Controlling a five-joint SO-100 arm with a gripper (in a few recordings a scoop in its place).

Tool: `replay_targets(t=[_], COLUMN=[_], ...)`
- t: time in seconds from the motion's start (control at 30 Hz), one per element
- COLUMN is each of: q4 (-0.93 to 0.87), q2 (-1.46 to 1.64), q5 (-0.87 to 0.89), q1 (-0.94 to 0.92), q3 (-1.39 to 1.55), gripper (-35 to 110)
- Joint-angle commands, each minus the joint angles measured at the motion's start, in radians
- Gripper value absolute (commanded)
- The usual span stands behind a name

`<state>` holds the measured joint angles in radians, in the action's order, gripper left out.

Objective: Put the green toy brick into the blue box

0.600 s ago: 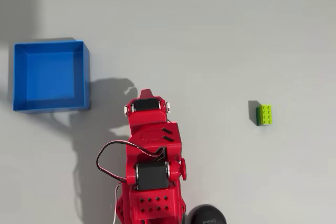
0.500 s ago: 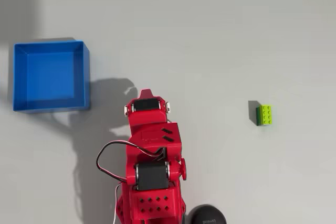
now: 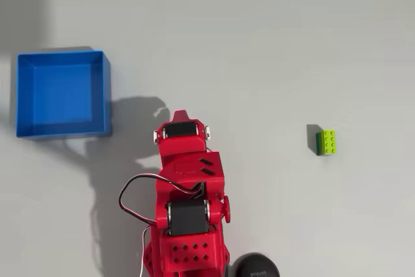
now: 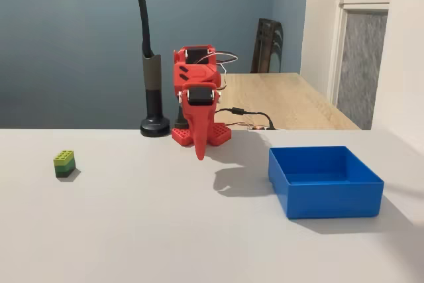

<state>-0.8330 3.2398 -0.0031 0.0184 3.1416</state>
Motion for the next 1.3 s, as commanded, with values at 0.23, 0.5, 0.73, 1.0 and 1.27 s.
replay_targets(t=[0.23,0.5,0.73,1.0,1.27], q4=[0.041,0.041,0.034,-0.083,-0.212], q2=[-0.008,-0.012,-0.015,-0.209,-0.462], q5=[-0.003,0.080,0.089,0.124,0.195], q1=[0.009,0.011,0.014,0.015,0.011], q3=[-0.037,-0.133,-0.193,-0.374,-0.592], gripper=[0,0,0,0,0])
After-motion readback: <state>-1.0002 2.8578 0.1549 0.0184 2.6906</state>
